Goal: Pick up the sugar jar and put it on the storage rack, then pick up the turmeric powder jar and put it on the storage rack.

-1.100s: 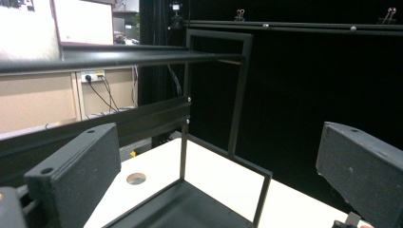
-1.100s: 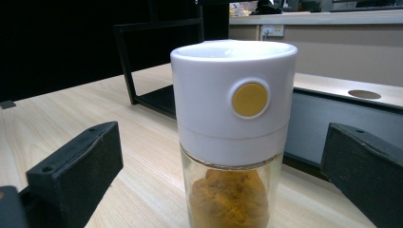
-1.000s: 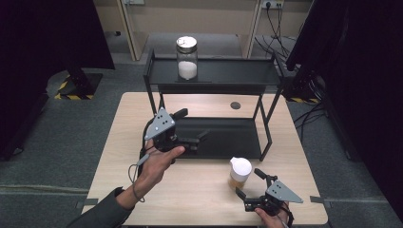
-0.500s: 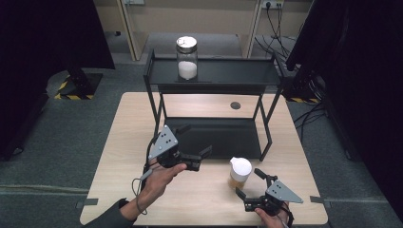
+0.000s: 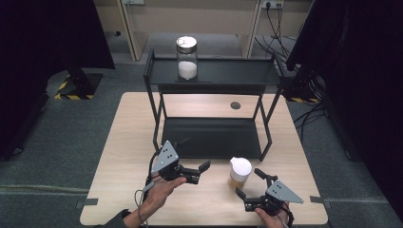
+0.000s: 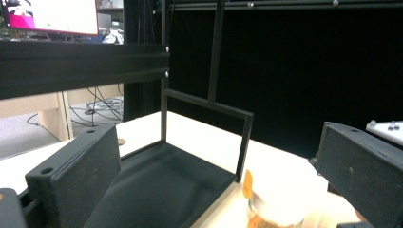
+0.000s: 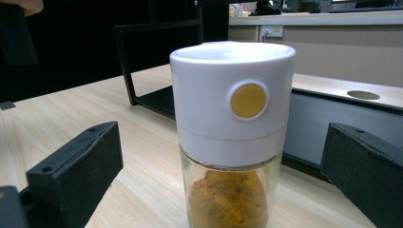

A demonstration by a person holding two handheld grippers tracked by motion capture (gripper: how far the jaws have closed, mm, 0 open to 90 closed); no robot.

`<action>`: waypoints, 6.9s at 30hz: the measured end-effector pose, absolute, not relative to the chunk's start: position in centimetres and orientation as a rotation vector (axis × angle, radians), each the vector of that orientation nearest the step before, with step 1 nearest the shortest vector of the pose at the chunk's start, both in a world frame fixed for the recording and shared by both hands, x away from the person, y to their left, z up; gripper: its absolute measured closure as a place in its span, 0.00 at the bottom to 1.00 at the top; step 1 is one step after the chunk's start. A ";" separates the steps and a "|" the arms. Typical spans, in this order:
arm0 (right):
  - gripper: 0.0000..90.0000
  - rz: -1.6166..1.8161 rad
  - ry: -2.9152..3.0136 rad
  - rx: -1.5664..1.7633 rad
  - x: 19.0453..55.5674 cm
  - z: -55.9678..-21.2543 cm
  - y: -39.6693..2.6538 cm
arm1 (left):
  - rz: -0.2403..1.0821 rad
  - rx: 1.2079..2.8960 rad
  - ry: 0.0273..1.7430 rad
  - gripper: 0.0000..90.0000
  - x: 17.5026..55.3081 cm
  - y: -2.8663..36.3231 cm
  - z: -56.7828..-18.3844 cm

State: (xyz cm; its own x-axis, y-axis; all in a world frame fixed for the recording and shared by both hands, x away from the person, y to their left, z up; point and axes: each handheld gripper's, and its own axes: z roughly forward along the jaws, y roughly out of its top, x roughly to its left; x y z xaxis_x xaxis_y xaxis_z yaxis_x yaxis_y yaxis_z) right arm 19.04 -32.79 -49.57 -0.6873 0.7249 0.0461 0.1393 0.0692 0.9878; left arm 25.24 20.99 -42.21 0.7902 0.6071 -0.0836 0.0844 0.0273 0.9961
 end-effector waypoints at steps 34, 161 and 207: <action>0.01 1.663 1.886 0.851 19.0 -49.6 -32.8 | 0.467 1.535 0.559 0.00 23.8 22.3 -48.8; 0.34 1.558 1.972 0.858 22.4 -48.3 -30.4 | 0.471 1.541 0.570 0.01 22.7 23.4 -51.5; 0.34 1.667 1.982 0.697 23.8 -38.8 -29.8 | 0.473 1.548 0.574 0.01 22.7 23.3 -51.7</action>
